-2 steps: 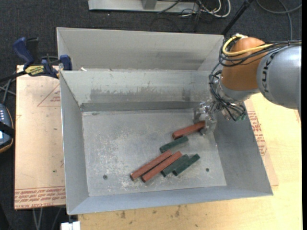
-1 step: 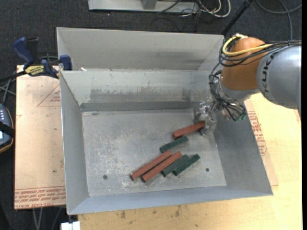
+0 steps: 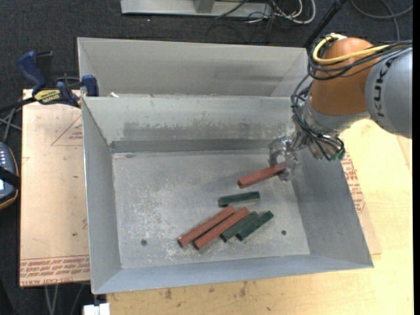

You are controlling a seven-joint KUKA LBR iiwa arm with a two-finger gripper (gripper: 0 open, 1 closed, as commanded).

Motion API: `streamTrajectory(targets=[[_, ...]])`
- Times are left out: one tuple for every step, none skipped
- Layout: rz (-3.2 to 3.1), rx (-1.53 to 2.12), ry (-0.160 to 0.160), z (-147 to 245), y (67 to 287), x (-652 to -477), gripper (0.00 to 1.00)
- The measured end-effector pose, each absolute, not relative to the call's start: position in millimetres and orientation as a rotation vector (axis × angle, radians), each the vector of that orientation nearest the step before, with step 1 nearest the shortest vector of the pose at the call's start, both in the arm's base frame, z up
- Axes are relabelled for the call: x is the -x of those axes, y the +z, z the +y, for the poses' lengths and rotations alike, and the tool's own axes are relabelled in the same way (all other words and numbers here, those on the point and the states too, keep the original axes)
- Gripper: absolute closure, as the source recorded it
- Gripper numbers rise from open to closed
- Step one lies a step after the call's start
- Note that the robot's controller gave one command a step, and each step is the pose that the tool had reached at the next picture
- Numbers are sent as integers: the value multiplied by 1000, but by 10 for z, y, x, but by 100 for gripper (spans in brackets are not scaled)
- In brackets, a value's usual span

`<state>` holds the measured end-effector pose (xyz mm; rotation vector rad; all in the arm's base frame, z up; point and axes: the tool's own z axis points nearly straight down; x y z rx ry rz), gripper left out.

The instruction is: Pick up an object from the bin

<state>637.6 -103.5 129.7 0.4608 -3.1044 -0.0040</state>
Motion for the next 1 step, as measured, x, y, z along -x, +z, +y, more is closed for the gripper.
streamTrajectory(targets=[[-3067,-700,0,-1070,2617,-6251,100]])
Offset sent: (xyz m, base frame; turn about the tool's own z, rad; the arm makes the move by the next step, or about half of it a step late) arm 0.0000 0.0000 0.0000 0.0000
